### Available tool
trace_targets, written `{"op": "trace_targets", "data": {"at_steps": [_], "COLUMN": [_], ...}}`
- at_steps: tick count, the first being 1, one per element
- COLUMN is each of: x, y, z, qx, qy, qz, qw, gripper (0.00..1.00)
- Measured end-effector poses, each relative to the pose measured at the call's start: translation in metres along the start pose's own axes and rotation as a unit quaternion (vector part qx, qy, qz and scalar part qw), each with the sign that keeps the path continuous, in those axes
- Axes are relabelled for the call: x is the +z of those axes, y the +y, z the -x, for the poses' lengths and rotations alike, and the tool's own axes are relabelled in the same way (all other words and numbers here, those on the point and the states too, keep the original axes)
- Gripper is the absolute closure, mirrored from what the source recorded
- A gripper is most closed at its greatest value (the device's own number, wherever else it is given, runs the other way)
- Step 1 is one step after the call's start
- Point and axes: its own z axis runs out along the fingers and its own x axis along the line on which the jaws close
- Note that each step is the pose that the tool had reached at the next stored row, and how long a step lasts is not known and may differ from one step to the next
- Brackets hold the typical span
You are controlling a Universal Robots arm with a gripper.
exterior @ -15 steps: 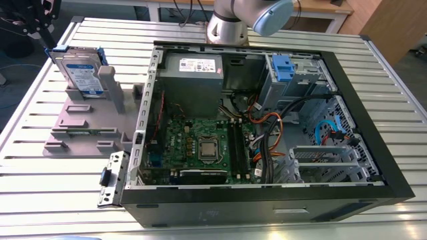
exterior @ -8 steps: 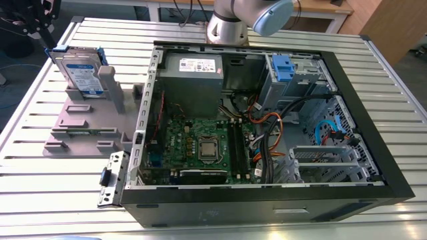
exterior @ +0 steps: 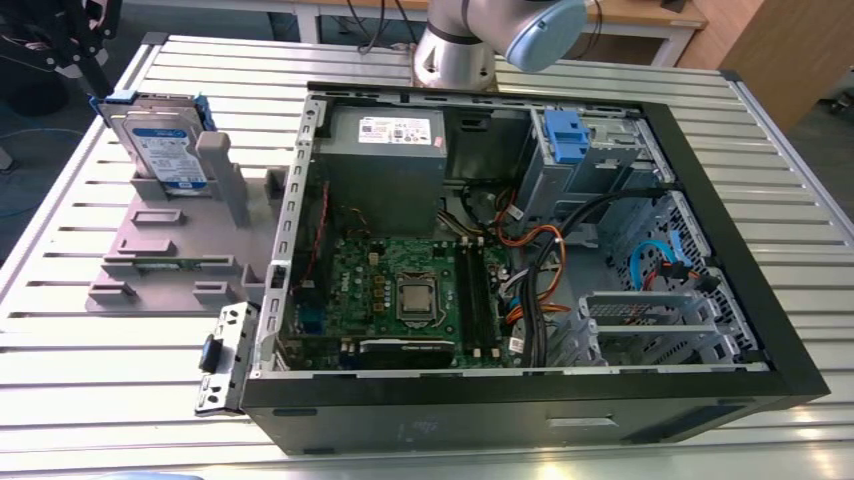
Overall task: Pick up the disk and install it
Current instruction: 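Pick up the disk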
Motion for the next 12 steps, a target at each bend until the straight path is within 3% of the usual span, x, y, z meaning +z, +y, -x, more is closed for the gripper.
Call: {"op": "trace_targets", "data": {"at_steps": [12], "x": [0.0], "y": [0.0], "z": [0.0], "qx": [-0.004], "qy": [0.0002], "qz": [0.0001], "qw": [0.99999], "gripper": [0.89]}}
